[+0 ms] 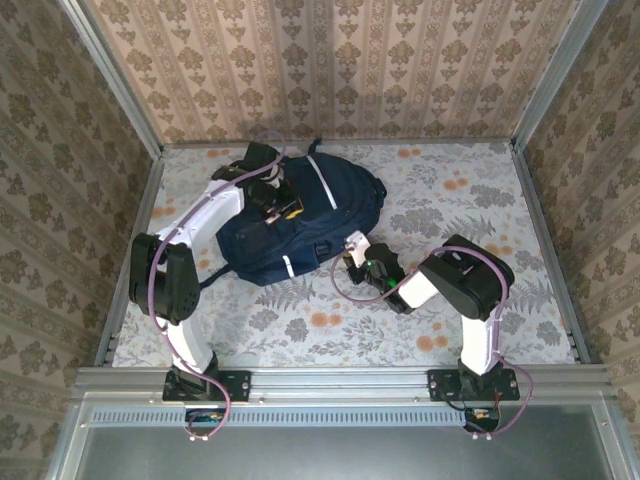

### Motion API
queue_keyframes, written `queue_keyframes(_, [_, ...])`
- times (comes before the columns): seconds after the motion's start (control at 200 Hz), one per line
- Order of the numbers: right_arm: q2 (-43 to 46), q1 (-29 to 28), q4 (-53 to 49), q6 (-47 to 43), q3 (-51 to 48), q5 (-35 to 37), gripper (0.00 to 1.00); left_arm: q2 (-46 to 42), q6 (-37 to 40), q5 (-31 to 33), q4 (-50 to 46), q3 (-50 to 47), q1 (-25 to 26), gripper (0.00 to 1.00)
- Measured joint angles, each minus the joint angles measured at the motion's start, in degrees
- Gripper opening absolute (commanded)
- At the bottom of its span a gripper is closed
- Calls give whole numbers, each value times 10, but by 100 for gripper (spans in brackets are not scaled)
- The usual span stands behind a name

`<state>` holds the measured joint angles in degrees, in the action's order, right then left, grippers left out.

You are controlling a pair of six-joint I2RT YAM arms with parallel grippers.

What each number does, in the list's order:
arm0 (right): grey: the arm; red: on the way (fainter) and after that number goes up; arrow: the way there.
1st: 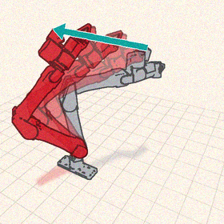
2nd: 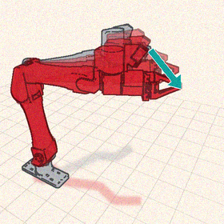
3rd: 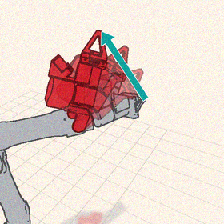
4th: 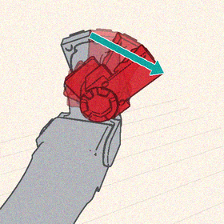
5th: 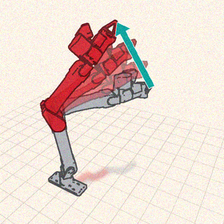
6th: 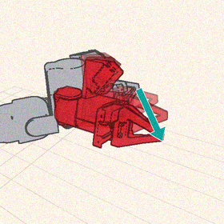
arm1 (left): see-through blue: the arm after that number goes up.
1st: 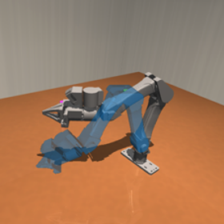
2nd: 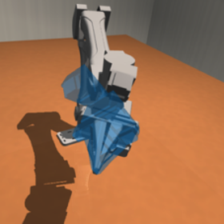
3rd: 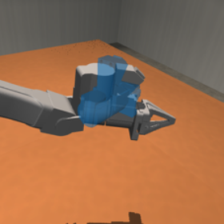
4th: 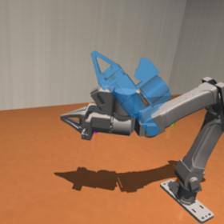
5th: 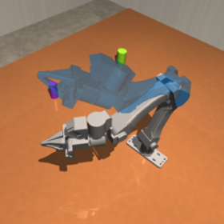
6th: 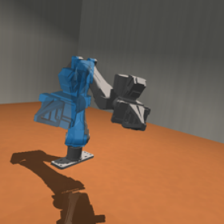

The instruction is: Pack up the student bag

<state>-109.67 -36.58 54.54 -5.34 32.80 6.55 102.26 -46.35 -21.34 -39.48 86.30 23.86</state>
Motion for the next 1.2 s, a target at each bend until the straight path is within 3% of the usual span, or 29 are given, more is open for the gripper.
queue_keyframes(0.41, [43,10,-72,-20,6,-29,0,22,113,94,-107,89,34,0])
queue_keyframes(0.78, [77,-60,-97,-8,-38,-24,0,135,239,167,-238,245,99,0])
queue_keyframes(0.845, [77,-68,-96,9,-38,-24,0,135,242,173,-242,243,102,16])
queue_keyframes(0.885, [76,-73,-94,21,-38,-24,0,131,243,170,-234,232,100,26])
queue_keyframes(0.955, [68,-80,-81,48,-37,-24,0,106,233,148,-194,178,87,35])
queue_keyframes(1.075, [45,-94,-65,97,-18,-24,0,3,164,65,-75,-10,18,51])
queue_keyframes(1.2, [22,-113,-50,136,2,-27,0,-141,75,25,22,-199,-59,58])
